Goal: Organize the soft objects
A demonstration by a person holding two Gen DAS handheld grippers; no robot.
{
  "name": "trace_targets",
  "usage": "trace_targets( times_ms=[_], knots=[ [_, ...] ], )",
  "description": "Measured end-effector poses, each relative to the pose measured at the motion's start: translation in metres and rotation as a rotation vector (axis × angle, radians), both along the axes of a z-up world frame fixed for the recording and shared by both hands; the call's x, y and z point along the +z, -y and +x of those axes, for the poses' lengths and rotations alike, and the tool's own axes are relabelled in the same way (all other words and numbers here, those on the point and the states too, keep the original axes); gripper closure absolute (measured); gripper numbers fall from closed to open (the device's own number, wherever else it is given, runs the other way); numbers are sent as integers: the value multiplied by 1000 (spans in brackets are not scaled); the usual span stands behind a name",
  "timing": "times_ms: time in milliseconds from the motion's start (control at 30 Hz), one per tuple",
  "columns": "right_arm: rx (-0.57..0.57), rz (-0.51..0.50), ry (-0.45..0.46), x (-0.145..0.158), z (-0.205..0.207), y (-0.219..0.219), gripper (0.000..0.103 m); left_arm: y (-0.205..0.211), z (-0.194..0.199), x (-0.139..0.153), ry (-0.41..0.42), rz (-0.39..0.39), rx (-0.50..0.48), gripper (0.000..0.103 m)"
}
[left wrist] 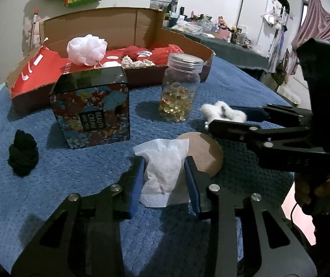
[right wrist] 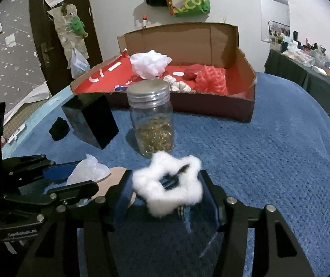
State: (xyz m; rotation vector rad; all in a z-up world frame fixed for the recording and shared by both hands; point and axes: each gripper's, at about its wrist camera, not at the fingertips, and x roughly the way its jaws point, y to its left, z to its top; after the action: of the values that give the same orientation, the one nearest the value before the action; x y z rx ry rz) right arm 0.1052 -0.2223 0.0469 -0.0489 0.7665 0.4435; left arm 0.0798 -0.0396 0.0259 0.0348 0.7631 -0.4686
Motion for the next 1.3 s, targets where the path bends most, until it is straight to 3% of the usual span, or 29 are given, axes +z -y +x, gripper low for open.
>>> trace_targets(
  times_ms=[767,1167,1200,1233,1267,1300],
  knots=[
    [-2,31,23,10,-26,2,44,-17,-6,8,25,6,25,72],
    [-8,18,14,5,-27,1,44,-23,-3,-3,-5,15,52,72],
    [-14,8,11,3,-27,1,44,-23,-4,-4,-4,17,48,70],
    [-18,2,8,1,-27,3,44,-22,-4,-4,-2,26,45,60],
    [-21,-1,4,-1,-27,4,44,-20,-4,-5,0,40,44,40],
    [-26,-3,-2,-3,-27,6,44,-18,-6,-6,6,47,46,33]
  ],
)
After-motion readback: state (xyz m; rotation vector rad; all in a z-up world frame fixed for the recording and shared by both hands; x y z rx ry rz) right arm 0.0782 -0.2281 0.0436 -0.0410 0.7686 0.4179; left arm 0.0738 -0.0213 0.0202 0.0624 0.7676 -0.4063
